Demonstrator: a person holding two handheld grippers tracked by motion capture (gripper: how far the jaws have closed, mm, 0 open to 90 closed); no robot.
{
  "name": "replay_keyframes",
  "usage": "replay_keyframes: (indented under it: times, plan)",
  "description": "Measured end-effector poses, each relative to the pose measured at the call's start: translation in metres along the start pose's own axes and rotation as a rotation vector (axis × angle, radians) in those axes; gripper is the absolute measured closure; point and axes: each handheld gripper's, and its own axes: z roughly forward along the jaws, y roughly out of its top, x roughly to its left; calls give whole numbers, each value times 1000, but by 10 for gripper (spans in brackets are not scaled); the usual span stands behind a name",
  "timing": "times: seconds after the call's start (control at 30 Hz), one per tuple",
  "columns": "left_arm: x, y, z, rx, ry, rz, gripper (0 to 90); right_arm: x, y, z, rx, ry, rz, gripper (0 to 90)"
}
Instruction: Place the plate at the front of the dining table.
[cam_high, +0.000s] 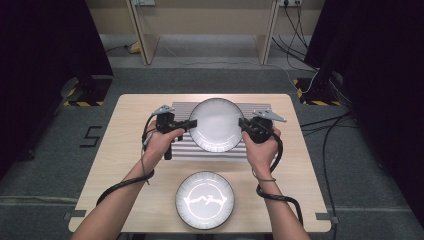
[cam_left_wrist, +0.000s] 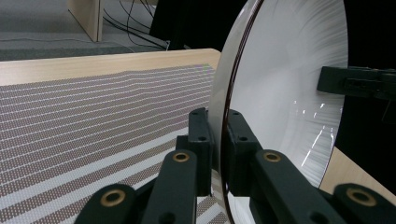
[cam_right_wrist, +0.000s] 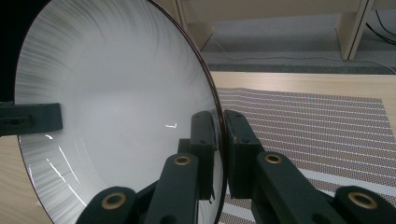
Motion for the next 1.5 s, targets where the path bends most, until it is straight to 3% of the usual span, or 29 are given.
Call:
replay_keyframes:
  times: [0.8,1.5]
  plan:
    - [10,9,20,23,12,-4,820,-9,5,15,6,-25,15,834]
    - [20,13,32,32,29,-38,817,-12,10,29,16,-42,9,835]
